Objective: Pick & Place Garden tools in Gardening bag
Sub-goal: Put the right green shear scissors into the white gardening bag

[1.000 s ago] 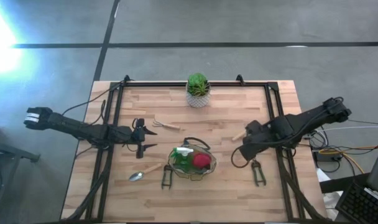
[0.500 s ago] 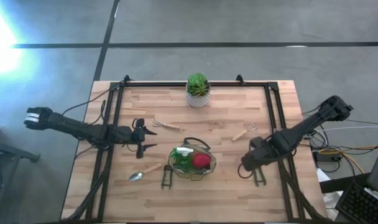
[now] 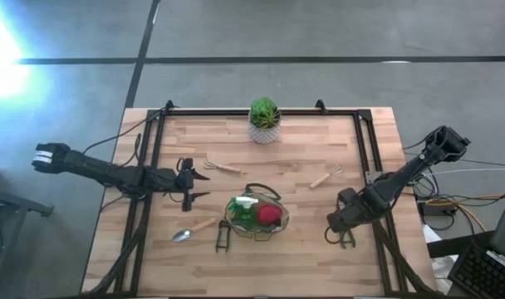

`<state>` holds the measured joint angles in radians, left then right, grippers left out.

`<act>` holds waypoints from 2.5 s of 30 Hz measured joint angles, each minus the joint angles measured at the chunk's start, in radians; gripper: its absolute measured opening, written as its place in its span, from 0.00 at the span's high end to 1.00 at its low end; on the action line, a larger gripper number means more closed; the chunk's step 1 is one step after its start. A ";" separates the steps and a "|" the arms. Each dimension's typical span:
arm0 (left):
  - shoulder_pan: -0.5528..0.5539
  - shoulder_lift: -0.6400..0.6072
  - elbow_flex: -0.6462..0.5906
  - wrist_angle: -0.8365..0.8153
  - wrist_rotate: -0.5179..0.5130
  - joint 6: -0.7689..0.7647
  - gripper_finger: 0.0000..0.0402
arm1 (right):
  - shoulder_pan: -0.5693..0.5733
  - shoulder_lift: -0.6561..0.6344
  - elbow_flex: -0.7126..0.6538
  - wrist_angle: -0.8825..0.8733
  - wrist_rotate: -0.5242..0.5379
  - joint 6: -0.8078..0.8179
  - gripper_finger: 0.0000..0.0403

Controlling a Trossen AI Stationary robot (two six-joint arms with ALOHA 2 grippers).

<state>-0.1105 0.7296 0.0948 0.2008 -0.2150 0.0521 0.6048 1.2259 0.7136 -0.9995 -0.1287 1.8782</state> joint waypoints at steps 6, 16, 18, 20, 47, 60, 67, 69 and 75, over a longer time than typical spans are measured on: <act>0.000 0.000 0.000 0.000 0.000 0.000 0.40 | 0.000 0.000 -0.071 0.100 -0.001 0.000 0.47; 0.000 0.000 0.000 0.000 0.000 0.000 0.40 | 0.000 0.000 -0.185 0.220 -0.037 0.013 0.47; 0.000 0.000 0.000 0.000 0.000 0.000 0.40 | 0.000 0.000 -0.204 0.254 -0.037 0.014 0.47; 0.000 0.000 0.000 0.000 0.000 0.000 0.40 | 0.000 0.000 -0.224 0.289 -0.038 0.029 0.47; 0.000 0.000 0.000 0.000 0.000 0.000 0.40 | -0.002 -0.001 -0.262 0.277 -0.100 0.024 0.95; 0.000 0.000 0.000 0.000 0.000 0.000 0.40 | 0.001 0.004 -0.195 0.263 0.027 -0.059 0.96; 0.000 -0.001 0.000 -0.002 0.000 0.000 0.40 | -0.001 0.000 -0.124 0.249 0.111 -0.114 0.96; 0.000 -0.001 0.000 -0.002 0.000 0.000 0.40 | 0.000 0.002 -0.111 0.221 0.131 -0.125 0.96; 0.000 -0.001 0.000 -0.003 0.000 0.000 0.40 | 0.000 -0.006 -0.056 0.219 0.291 -0.203 0.96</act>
<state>-0.1106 0.7288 0.0948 0.1982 -0.2150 0.0522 0.6048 1.2201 0.6574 -0.7803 0.1625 1.6756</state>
